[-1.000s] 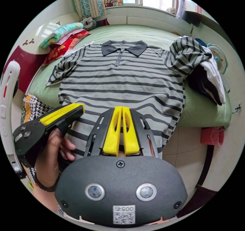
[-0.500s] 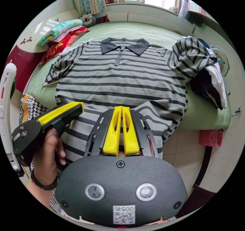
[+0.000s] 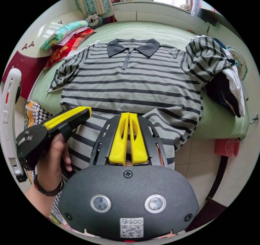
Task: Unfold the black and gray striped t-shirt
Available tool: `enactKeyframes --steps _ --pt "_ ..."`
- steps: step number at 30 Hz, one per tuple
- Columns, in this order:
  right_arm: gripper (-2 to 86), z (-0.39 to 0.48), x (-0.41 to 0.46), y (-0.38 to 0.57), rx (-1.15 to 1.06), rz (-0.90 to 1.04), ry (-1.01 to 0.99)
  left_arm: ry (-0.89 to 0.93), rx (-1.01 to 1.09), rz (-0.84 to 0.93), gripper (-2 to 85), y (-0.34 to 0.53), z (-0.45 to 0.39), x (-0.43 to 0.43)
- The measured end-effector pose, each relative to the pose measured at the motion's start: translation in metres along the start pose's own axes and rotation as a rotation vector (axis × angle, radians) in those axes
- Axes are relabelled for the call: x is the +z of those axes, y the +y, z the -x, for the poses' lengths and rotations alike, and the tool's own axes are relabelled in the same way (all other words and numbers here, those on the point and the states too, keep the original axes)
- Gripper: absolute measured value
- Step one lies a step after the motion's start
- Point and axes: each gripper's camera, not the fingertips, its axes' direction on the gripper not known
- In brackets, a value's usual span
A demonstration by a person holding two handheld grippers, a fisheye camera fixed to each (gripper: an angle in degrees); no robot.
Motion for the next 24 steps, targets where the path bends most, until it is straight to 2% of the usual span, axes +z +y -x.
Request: enactKeyframes --steps 10,24 --pt "-1.1 0.014 0.005 -0.007 0.004 0.009 0.018 -0.061 0.030 0.002 -0.6 0.001 -0.005 -0.001" --pt "-1.4 0.054 0.012 -0.009 -0.053 0.008 0.109 -0.014 -0.002 0.017 -0.6 0.016 0.015 -0.011"
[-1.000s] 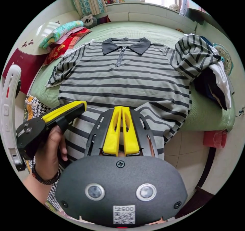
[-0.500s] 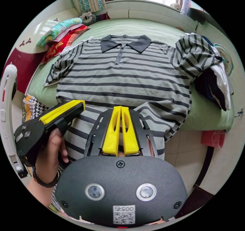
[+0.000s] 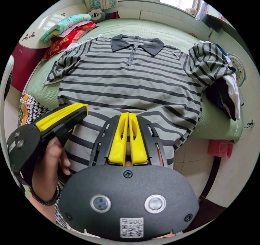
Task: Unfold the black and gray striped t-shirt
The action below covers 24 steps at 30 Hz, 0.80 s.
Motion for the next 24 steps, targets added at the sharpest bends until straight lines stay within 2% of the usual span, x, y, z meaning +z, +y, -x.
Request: enactKeyframes --steps 8,15,24 --pt "-1.3 0.018 -0.009 0.011 -0.003 -0.038 0.044 -0.101 0.041 -0.029 -0.6 0.020 0.000 -0.010" --pt "-1.3 0.013 -0.006 -0.005 0.018 -0.018 -0.044 -0.025 0.031 0.005 -0.6 0.014 0.023 -0.011" --pt "-1.3 0.026 -0.003 -0.020 0.007 -0.009 -0.017 0.008 0.042 0.008 -0.6 0.020 0.053 -0.021"
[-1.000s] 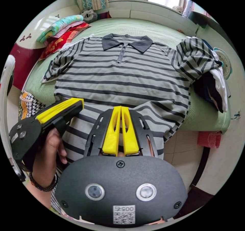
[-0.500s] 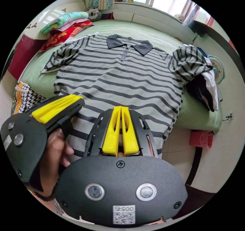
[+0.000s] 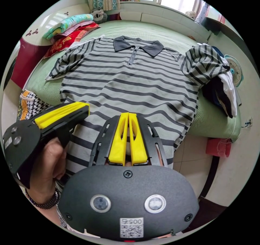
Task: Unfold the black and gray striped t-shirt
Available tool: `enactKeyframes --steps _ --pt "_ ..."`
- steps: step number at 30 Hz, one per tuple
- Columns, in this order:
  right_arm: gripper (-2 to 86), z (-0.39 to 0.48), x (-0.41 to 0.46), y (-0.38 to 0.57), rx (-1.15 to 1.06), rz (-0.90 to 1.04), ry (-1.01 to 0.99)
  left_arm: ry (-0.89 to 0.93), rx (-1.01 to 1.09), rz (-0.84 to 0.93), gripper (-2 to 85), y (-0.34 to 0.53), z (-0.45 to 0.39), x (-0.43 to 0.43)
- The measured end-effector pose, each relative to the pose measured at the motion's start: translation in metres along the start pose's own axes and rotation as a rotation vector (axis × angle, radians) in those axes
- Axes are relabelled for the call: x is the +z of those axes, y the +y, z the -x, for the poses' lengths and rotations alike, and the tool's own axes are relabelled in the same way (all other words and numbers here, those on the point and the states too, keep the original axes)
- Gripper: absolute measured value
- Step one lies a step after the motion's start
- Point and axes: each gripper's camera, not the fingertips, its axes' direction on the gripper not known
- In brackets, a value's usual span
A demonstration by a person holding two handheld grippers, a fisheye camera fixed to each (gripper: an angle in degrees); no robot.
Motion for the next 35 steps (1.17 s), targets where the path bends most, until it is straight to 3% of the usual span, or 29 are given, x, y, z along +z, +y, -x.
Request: enactKeyframes --steps 6,18,22,28,30,35 --pt "-1.3 0.006 0.004 -0.014 -0.006 0.015 -0.008 0.027 -0.020 -0.003 -0.4 0.004 0.029 -0.004" --pt "-1.1 0.030 0.005 -0.060 -0.040 0.015 0.040 0.362 -0.033 -0.030 -0.2 0.014 0.138 -0.019" --pt "-0.9 0.054 -0.017 -0.094 -0.148 -0.122 -0.007 0.284 -0.115 -0.149 0.0 0.015 0.204 -0.038" --pt "4.1 0.118 -0.031 -0.167 -0.376 -0.232 -0.248 0.104 -0.276 -0.357 1.1 0.017 0.305 -0.056" --pt "8.6 0.152 -0.027 -0.193 -0.483 -0.226 -0.304 0.045 -0.320 -0.361 2.4 0.016 0.330 -0.057" --pt "10.5 0.213 0.000 -0.247 -0.567 -0.187 -0.356 0.067 -0.351 -0.300 8.5 0.003 0.386 -0.044"
